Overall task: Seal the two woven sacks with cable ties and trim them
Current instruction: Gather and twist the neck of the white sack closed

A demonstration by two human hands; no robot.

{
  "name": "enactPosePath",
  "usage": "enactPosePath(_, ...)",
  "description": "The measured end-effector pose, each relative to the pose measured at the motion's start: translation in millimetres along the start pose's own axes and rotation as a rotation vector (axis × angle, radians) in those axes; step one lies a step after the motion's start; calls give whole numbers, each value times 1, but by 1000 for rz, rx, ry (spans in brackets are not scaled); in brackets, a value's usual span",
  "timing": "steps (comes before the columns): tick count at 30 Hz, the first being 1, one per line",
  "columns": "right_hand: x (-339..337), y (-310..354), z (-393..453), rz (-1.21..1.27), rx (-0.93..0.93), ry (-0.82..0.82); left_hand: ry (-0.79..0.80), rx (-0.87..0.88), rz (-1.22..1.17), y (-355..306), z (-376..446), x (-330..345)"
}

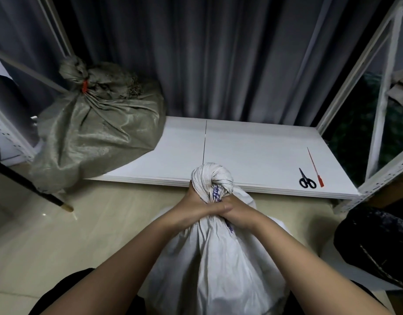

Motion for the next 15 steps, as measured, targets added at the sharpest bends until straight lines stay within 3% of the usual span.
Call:
enactPosePath(4,5,-9,10,-123,-4,-31,-218,-12,-104,-1,-4,-5)
enactPosePath(10,4,-3,14,-190,-9,-334,-518,-31,-171,1,2,-22)
enactPosePath(15,14,-30,14,-188,113,-263,-582,-73,-369,2,7,-32)
Point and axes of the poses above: each hand's wrist, its own z-axis towards the middle knuckle, its own x-axis out of the palm, y = z × x, the point moved 6 cm from there along z, towards the middle knuckle, and after that the axes turned 6 degrees about x, right-handed, at the moved point
